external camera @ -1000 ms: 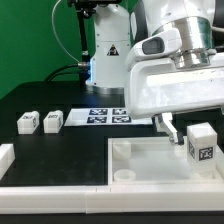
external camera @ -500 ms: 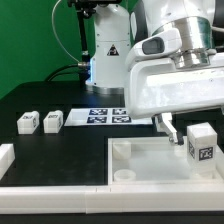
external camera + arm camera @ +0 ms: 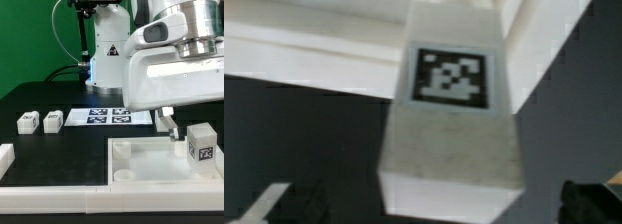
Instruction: Assemble one leg
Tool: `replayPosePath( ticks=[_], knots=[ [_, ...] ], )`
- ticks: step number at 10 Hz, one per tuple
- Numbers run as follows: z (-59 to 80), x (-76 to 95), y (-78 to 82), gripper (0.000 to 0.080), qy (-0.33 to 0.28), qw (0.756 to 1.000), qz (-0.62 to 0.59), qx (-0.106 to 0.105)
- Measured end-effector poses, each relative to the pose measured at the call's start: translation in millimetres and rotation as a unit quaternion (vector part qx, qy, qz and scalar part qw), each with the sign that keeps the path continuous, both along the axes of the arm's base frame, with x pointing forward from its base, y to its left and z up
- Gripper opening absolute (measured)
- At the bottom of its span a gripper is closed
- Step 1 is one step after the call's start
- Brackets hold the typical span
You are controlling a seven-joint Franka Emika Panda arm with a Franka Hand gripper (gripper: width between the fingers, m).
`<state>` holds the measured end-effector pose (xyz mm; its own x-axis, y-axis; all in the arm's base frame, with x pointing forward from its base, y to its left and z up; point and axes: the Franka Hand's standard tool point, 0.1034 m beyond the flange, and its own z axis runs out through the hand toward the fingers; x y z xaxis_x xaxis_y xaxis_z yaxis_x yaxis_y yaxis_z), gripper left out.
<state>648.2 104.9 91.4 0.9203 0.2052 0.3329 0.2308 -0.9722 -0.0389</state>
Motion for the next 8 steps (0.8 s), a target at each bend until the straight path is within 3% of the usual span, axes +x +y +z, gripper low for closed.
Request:
replayPosePath(
  ticks=[4, 5, 8],
  knots=[
    [-4.3, -12.8, 3.0, 0.0649, 0.226, 0.974, -0.004, -0.013],
    [-3.4, -7.7, 7.8, 0.0649, 0.274, 0.962, 0.001, -0.015],
    [-5.3, -6.8, 8.5, 0.0618, 0.274, 0.962, -0.015, -0.013]
  ],
)
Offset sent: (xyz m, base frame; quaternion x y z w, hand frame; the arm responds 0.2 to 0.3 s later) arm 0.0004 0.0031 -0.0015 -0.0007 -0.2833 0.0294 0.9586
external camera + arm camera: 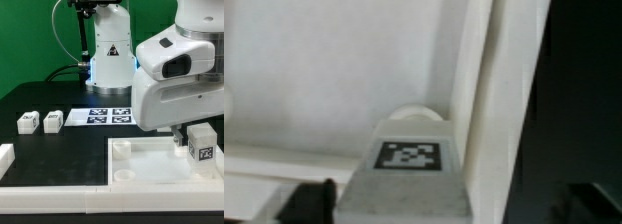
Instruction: Assemble one leg
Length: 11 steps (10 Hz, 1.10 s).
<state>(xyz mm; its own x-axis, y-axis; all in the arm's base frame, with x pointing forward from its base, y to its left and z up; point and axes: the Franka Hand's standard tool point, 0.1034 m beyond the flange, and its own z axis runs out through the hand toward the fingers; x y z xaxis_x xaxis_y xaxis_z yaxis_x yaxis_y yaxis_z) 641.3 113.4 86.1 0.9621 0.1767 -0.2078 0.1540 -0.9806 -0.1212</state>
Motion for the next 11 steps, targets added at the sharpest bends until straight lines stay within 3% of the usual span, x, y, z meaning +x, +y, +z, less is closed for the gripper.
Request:
replayPosePath(
  ticks=[1, 2, 3, 5, 7, 11],
  knots=[
    [0.0, 0.0, 0.0, 0.0439, 0.0, 1.0, -0.001, 0.0],
    [0.1, -0.1, 1.1, 0.0439, 0.006, 0.998, -0.059, -0.011],
    [-0.2, -0.3, 0.8, 0.0293, 0.01, 0.994, -0.103, -0.021],
    [-2.3, -2.1, 2.8, 0.0293, -0.007, 0.979, -0.202, -0.042],
    [-3.0, -12.8, 5.6, 0.0293, -0.036, 0.945, -0.322, -0.052],
    [-4.9, -16.6, 13.6, 0.0294, -0.029, 0.852, -0.519, -0.06]
  ],
)
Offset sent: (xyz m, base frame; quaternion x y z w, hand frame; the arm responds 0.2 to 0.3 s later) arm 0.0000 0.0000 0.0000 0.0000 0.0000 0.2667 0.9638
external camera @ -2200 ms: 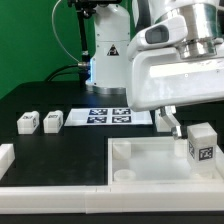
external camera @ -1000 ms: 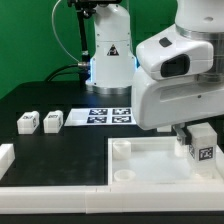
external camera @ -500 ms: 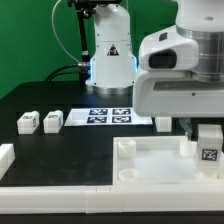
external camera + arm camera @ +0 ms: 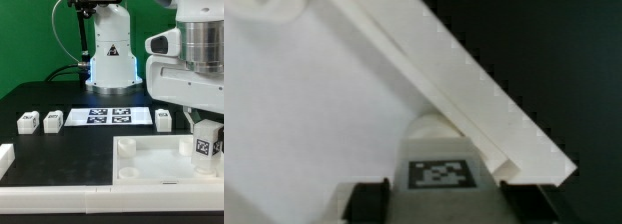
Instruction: Assemble one leg
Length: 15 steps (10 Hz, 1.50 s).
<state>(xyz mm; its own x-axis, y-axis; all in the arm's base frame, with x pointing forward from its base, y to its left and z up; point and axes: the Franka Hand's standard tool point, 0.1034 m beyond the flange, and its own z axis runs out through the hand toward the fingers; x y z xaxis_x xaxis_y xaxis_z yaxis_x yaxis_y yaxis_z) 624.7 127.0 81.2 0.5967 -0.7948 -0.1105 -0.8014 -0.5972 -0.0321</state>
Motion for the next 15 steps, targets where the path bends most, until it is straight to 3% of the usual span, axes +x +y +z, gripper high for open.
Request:
replayPosePath(
  ticks=[2, 4, 5, 6, 7, 8, 11, 13, 14, 15],
  knots=[
    [0.5, 5.8, -3.5, 0.0294, 0.0, 0.996, -0.084, 0.031],
    [0.1, 5.0, -1.4, 0.0294, -0.001, 0.997, -0.072, 0.03],
    [0.0, 4.8, -1.8, 0.0475, -0.005, 0.999, -0.036, 0.031],
    [-0.1, 2.5, -2.1, 0.0587, -0.002, 0.999, 0.019, 0.033],
    [0.2, 2.4, -1.9, 0.0587, -0.011, 0.995, 0.098, 0.029],
    [0.4, 2.4, -1.0, 0.0637, -0.023, 0.981, 0.192, 0.022],
    [-0.1, 2.7, -3.6, 0.0646, -0.04, 0.939, 0.34, 0.022],
    [2.4, 7.0, -8.6, 0.0649, -0.052, 0.864, 0.501, 0.001],
    [4.1, 11.0, -10.8, 0.0649, -0.063, 0.839, 0.541, -0.001],
    [5.1, 14.6, -11.3, 0.0649, -0.075, 0.829, 0.554, -0.005]
  ],
)
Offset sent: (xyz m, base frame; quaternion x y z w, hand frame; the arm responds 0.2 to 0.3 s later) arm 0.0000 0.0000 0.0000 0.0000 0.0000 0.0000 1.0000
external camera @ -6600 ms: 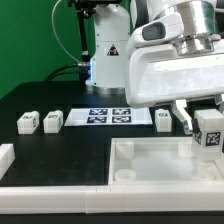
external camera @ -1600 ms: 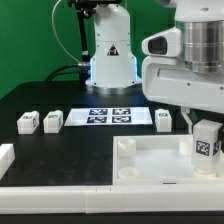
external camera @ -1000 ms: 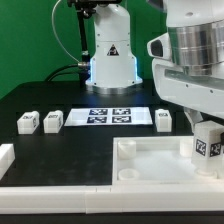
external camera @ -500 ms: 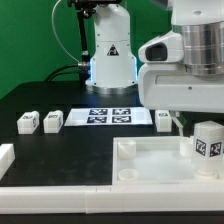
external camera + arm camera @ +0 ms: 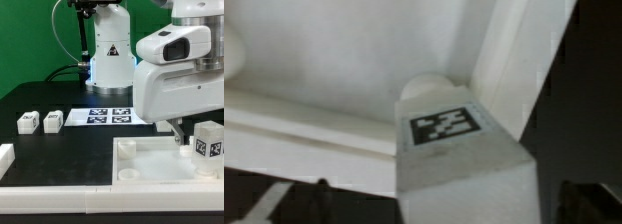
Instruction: Assemble one leg
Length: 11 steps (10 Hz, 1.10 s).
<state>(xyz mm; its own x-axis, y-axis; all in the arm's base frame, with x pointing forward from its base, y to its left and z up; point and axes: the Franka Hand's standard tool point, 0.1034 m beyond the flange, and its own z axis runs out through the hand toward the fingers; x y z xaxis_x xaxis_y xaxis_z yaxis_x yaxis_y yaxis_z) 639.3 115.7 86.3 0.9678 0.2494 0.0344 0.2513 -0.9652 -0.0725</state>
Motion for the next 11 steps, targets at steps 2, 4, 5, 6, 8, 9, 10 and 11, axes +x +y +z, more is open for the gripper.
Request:
replayPosePath(
  ticks=[2, 4, 5, 6, 8, 9, 10, 11],
  knots=[
    [-1.2, -1.2, 1.5, 0.0397, 0.004, 0.999, -0.032, 0.001],
    [-1.4, -0.9, 0.4, 0.0291, 0.011, 0.992, -0.127, 0.002],
    [-1.6, -0.9, -0.2, 0.0291, 0.015, 0.984, -0.177, 0.003],
    [-2.2, -0.8, -1.4, 0.0291, 0.023, 0.968, -0.25, 0.007],
    [-3.1, -0.4, -4.5, 0.0291, 0.04, 0.922, -0.384, 0.019],
    [-3.4, 0.0, -6.6, 0.0291, 0.053, 0.88, -0.471, 0.028],
    [-3.6, 0.2, -8.7, 0.0291, 0.067, 0.829, -0.554, 0.035],
    [-3.6, 0.1, -9.2, 0.0291, 0.074, 0.794, -0.602, 0.037]
  ],
)
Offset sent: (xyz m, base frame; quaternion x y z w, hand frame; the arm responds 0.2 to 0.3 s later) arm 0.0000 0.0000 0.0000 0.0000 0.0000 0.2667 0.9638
